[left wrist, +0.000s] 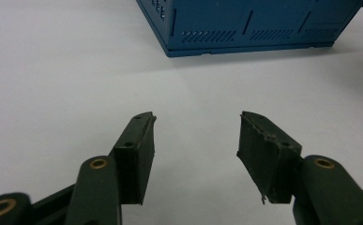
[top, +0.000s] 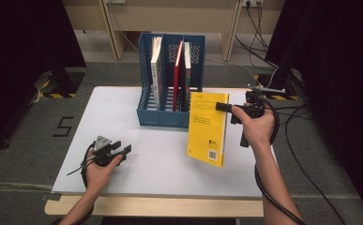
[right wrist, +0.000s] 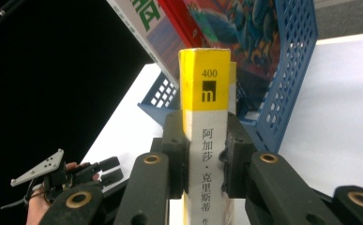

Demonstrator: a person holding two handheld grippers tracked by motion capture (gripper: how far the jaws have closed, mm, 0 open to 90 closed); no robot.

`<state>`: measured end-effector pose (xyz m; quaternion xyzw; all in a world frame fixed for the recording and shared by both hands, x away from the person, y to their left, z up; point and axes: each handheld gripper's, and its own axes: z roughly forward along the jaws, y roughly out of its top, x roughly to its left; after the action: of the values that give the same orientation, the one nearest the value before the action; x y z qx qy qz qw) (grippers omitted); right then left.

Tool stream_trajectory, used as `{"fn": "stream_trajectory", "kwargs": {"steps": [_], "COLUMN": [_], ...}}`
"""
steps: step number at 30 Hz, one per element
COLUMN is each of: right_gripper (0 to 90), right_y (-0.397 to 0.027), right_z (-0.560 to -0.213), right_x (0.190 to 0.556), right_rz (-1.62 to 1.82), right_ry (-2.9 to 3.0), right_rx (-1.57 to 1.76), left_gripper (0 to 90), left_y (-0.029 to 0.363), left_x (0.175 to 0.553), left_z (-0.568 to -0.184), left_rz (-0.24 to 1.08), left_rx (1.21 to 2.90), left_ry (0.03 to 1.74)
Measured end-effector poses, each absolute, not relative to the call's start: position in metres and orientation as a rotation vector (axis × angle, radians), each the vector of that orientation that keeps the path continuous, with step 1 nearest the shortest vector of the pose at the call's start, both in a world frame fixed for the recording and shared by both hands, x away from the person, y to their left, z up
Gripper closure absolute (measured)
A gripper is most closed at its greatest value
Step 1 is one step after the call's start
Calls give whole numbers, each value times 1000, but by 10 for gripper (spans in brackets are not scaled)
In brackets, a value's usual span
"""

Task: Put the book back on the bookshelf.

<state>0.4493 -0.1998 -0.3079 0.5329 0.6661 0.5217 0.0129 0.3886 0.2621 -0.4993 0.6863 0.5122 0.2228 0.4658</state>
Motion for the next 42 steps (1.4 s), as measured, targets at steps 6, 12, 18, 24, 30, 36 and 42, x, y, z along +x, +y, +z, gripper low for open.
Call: {"fn": "stream_trajectory", "kwargs": {"steps": [6,12,18,24,30,36,42], "right_gripper": [758,758,758,758,758,758,758], "right_y": [-201,-201,-202,-201,-200,-201,-203], "right_z": [-301,-298,-293,-286,-280,-271,-265], "right_x": [451,452,454,457,460,462,468], "right_rz": [1626,1636,1648,1656,1662,1674,1680], "right_ry": [2070,2053,2015,2013,1998,1959,1930], "right_rx": [1653,1650,1638,1629,1617,1607,1597], "left_gripper": [451,450,450,452,452,453,453], "left_y": [262,262,262,262,262,262,261], "left_x": [388,388,388,388,388,389,388], "left_z": [-499,-499,-499,-499,-499,-499,-499], "left_rz": [548,547,549,547,547,548,555], "left_rx": [1682,1682,1682,1683,1680,1690,1690], "left_ry": [1255,1255,1255,1255,1254,1255,1250]}}
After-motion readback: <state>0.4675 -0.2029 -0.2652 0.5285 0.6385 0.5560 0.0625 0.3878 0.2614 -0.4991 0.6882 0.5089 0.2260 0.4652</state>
